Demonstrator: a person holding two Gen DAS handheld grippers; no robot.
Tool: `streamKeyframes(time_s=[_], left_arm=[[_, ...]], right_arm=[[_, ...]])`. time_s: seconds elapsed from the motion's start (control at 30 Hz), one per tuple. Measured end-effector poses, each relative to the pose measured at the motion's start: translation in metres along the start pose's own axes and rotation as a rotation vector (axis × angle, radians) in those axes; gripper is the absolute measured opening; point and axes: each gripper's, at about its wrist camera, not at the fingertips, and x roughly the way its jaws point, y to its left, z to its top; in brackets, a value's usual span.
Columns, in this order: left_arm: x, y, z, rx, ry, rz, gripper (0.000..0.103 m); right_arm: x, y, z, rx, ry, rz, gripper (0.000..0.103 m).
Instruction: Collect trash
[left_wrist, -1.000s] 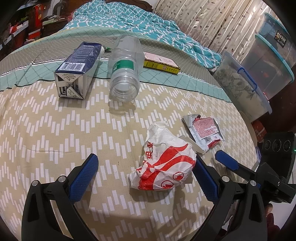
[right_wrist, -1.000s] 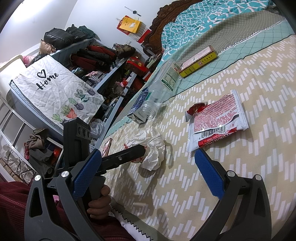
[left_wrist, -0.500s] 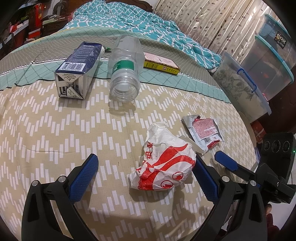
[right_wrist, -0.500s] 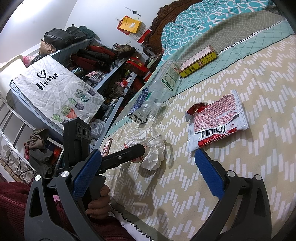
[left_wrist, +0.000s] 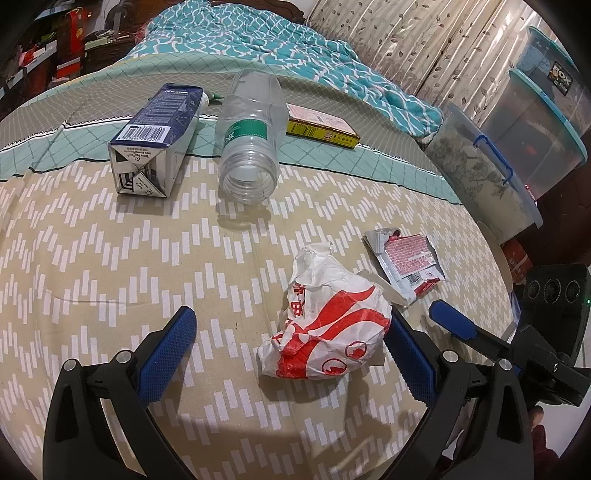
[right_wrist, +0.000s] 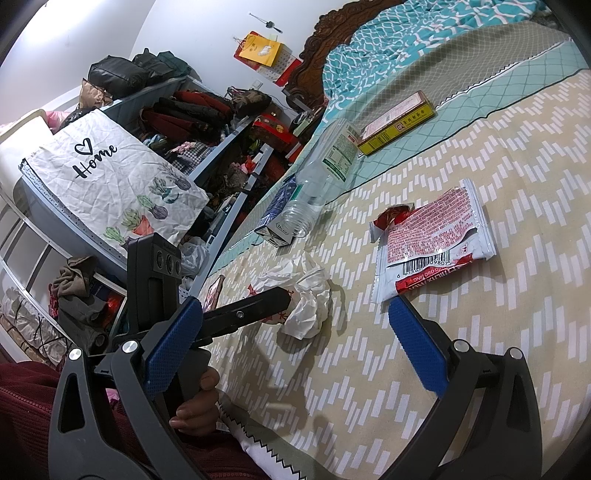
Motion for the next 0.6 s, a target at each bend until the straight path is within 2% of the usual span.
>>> streamKeyframes(time_s=[0.6], left_arm=[[0.0006, -0.0029, -0.0006, 0.0, 0.0, 0.0, 0.095]], right_arm=[[0.0012, 0.0025, -0.0016, -0.003, 0.0, -0.003, 0.1]])
